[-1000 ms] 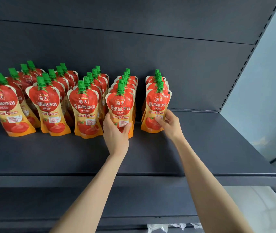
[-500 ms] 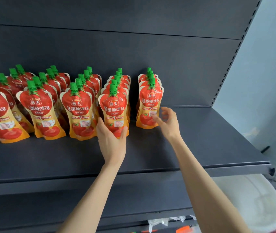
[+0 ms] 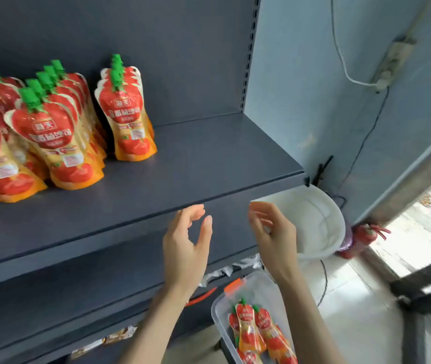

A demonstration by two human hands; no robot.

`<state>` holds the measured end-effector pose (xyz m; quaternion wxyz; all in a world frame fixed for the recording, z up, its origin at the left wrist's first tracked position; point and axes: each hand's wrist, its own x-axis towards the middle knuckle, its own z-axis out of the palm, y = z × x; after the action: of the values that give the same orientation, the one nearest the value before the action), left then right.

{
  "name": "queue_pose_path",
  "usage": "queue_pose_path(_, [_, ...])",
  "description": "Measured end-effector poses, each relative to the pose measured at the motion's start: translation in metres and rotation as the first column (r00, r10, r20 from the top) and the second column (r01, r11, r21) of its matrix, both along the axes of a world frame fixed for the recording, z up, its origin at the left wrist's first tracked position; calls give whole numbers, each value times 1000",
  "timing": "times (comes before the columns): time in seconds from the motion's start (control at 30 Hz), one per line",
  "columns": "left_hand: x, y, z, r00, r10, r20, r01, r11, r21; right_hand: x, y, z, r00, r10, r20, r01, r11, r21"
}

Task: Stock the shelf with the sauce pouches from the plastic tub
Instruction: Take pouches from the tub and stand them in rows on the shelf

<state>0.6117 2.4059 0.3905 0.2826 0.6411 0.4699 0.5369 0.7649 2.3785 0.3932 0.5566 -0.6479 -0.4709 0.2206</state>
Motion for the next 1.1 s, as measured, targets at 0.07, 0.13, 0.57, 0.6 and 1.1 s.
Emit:
queue_pose_path(0.07, [33, -31, -26, 996, -84, -20, 81, 991, -106, 27, -36, -26, 999, -45, -6, 45, 997, -70])
queue_pose_path(0.13, [58, -59, -53, 985, -162, -56, 145, 962, -230, 50, -70, -53, 997, -78, 23, 81, 987, -140])
queue_pose_path(0.57, [148, -134, -264, 898, -417, -142, 146, 587, -797, 129, -186, -266, 939, -331, -97, 210, 773, -599])
queue_pose_path(0.6, [151, -133, -286, 893, -422, -156, 120, 556, -822, 130, -187, -288, 932, -346, -107, 207, 752, -625])
queue_pose_path(1.1, [191, -72, -603, 863, -275, -424, -316, 361, -877, 142, -134, -611, 966, -229, 120, 222, 496, -839])
